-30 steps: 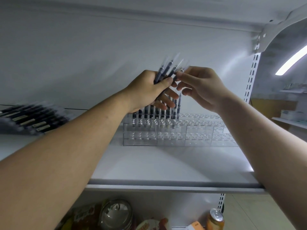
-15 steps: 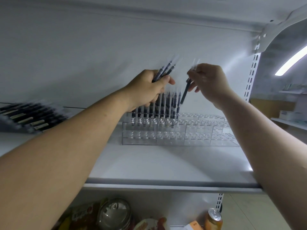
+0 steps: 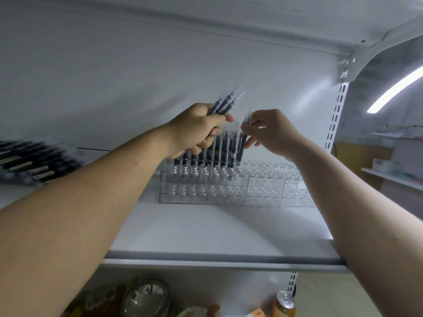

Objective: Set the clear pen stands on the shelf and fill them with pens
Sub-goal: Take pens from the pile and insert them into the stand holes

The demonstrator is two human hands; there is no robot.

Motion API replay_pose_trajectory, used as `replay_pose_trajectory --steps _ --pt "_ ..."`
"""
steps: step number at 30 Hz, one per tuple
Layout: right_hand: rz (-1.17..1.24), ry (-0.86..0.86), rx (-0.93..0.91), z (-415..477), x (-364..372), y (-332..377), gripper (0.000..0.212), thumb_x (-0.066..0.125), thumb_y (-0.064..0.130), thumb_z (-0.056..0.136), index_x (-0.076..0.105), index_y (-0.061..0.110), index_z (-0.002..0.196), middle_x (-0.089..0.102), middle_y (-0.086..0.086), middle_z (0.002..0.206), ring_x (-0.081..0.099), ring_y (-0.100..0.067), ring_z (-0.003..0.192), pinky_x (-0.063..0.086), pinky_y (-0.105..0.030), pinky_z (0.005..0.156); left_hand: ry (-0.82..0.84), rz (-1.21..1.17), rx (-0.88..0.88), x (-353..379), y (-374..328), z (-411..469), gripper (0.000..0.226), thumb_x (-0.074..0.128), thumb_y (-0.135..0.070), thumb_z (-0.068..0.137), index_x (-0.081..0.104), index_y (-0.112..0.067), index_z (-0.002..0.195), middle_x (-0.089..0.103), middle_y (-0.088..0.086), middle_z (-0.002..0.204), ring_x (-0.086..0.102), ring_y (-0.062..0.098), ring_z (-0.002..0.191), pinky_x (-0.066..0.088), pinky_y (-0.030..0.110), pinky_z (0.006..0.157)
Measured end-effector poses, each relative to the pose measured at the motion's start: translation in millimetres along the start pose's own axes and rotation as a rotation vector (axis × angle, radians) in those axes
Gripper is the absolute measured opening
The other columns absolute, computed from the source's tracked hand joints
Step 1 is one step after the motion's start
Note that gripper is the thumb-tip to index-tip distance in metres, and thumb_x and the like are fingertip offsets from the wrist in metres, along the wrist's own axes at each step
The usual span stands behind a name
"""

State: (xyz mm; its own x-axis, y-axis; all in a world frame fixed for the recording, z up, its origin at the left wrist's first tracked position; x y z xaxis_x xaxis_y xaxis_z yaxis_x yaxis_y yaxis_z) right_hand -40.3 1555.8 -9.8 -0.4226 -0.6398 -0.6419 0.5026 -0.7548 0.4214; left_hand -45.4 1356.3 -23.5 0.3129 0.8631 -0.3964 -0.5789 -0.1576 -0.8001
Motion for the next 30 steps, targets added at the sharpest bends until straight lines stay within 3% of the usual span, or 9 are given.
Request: replay_pose_trajectory --steps 9,18,22,25,27,30 --pt "-0.021 0.102 0.059 2.4 6.2 -8.0 0.021 0.071 0.018 0.098 0.070 -0.001 0.089 0.077 -0.021 0.082 0.080 -0.017 0.071 0.058 -0.068 0.083 0.004 0.061 0.020 0.4 2.2 1.1 0.027 0.044 -0.022 0.114 0.066 -0.009 0.122 0.050 0.002 0.080 0.034 0.009 0.052 0.027 0.023 0.042" --pt "-0.137 0.196 0.046 0.6 8.0 -11.0 0.023 0.077 0.030 0.094 0.079 0.009 0.085 0.080 0.002 0.076 0.078 -0.017 0.077 0.063 -0.047 0.085 -0.017 0.137 0.057 0.4 2.9 0.9 0.028 0.049 -0.026 0.113 0.072 -0.011 0.116 0.066 0.009 0.087 0.040 0.011 0.053 0.034 0.024 0.044" --pt "-0.103 0.064 0.025 3.3 -8.0 -13.1 0.020 0.081 0.037 0.089 0.076 0.018 0.094 0.080 0.001 0.081 0.078 -0.015 0.076 0.065 -0.044 0.084 -0.016 0.129 0.060 0.6 2.5 1.0 0.028 0.048 -0.027 0.114 0.072 -0.012 0.115 0.066 0.009 0.086 0.039 0.011 0.052 0.033 0.024 0.045" --pt "0.090 -0.083 -0.052 5.3 -18.7 -5.4 0.015 0.080 0.025 0.091 0.075 0.014 0.100 0.078 -0.003 0.086 0.073 -0.014 0.072 0.065 -0.038 0.076 -0.014 0.126 0.063 0.0 2.6 1.9 0.029 0.048 -0.027 0.114 0.072 -0.013 0.117 0.065 0.009 0.086 0.039 0.011 0.052 0.033 0.024 0.045" --pt "0.350 -0.061 -0.075 4.2 -18.5 2.2 0.003 0.078 0.012 0.092 0.076 0.012 0.095 0.075 -0.006 0.084 0.067 -0.019 0.072 0.056 -0.031 0.064 -0.011 0.124 0.062 0.8 3.1 2.4 0.029 0.047 -0.028 0.114 0.072 -0.014 0.117 0.065 0.008 0.084 0.039 0.011 0.051 0.033 0.023 0.044" --pt "0.650 0.041 -0.036 3.8 -11.6 7.0 0.005 0.077 0.008 0.092 0.075 0.006 0.089 0.069 -0.018 0.089 0.064 -0.025 0.077 0.044 -0.032 0.064 -0.009 0.122 0.057 2.0 3.0 2.2 0.030 0.047 -0.030 0.114 0.072 -0.014 0.118 0.065 0.006 0.079 0.038 0.012 0.051 0.031 0.024 0.044"
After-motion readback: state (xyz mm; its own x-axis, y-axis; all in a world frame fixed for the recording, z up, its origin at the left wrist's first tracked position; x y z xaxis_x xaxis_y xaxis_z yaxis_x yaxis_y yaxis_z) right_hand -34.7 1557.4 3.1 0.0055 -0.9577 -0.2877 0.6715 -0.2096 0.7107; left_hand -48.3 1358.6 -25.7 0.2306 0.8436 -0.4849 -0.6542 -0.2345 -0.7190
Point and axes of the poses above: each hand's wrist, its own z-axis towards the middle knuckle, its own x-axis out of the palm, y = z × x, the point moved 4 cm from there along z, towards the middle knuckle
